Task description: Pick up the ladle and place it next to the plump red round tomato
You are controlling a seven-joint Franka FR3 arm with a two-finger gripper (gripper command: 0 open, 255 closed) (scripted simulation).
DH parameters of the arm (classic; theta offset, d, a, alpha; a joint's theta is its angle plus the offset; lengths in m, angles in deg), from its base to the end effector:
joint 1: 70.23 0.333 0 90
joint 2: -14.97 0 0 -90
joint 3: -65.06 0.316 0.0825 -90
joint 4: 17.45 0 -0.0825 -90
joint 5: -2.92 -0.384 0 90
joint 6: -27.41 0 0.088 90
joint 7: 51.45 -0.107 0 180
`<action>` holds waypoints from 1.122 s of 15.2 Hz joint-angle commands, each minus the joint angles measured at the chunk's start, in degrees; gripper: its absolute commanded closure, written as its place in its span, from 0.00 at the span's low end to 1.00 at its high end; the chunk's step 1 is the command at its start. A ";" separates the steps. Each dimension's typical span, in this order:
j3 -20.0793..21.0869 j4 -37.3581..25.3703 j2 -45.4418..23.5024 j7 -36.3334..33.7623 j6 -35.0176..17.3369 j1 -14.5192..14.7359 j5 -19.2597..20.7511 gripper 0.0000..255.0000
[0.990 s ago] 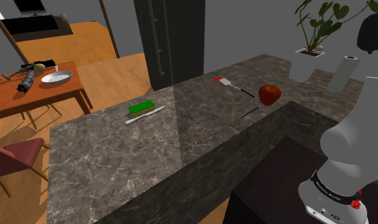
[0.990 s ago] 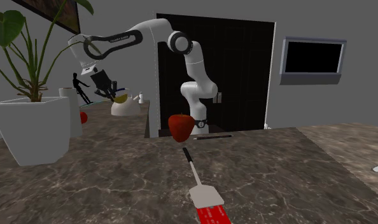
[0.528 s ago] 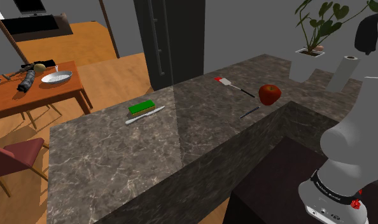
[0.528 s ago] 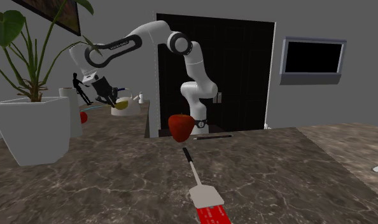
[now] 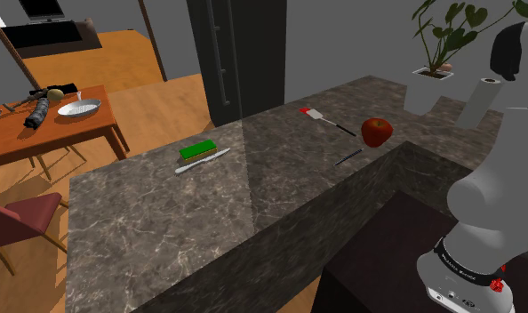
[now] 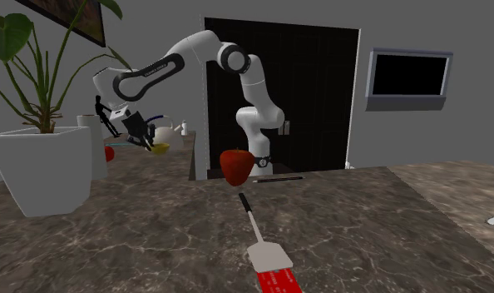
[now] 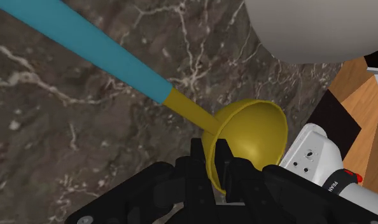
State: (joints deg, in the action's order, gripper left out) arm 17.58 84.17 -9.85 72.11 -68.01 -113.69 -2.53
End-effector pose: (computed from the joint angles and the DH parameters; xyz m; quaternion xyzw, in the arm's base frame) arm 0.0370 -0.5861 0.3589 -0.9408 -0.2521 0.0497 0.2212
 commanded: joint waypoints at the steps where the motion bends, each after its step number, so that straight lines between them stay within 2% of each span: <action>1: 0.31 -0.05 -0.84 0.27 -0.63 -0.39 -0.51 1.00; 8: 0.31 -0.06 -0.84 0.27 -0.62 -0.39 -0.51 1.00; 9: 0.32 -0.07 -0.85 0.27 -0.62 -0.40 -0.52 0.00; 14: 0.31 -0.06 -0.84 0.27 -0.62 -0.39 -0.51 0.00; 17: 0.51 -7.21 -1.99 0.51 5.43 -1.53 -0.91 0.00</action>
State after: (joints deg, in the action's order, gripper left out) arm 17.96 79.18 -11.43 72.66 -64.52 -114.93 -3.22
